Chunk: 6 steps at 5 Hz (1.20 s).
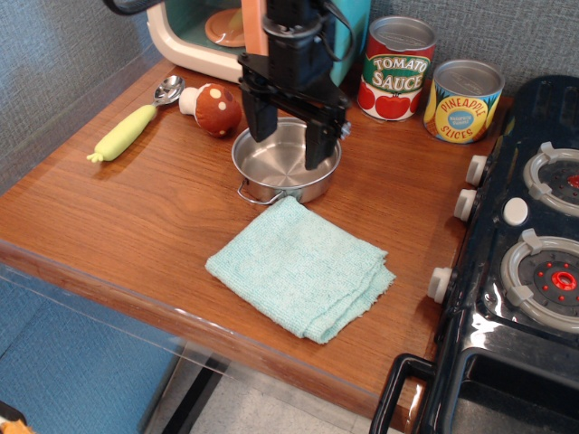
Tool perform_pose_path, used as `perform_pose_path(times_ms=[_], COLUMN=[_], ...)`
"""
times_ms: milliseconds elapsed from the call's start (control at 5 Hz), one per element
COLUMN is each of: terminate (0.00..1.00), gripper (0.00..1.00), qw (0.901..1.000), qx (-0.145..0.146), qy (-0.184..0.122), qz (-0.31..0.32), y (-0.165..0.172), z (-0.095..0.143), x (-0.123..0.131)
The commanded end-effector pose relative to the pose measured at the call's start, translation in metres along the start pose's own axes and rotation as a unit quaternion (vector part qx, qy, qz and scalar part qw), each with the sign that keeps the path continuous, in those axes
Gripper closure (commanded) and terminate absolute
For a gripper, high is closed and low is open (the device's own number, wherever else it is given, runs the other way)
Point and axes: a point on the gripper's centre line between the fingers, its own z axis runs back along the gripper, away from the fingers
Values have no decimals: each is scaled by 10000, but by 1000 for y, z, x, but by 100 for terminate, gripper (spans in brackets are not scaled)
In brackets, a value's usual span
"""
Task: Pick up the bowl and put it close to the bottom left hand corner of the table.
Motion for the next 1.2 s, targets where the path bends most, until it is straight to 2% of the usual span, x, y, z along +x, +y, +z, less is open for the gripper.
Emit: perform_pose_path(times_ms=[0, 200, 400, 800, 1000], terminate=[0, 0, 0, 0, 0], gripper=[0, 0, 100, 100, 100], qw=[9998, 9998, 9994, 9979, 9956], qx=[-174, -70, -266, -278, -414], qy=[8, 152, 23, -322, -694], qz=[14, 52, -231, -493, -481], y=[-30, -28, -26, -20, -8], z=[-26, -44, -49, -27, 5], x=[23, 25, 24, 29, 37])
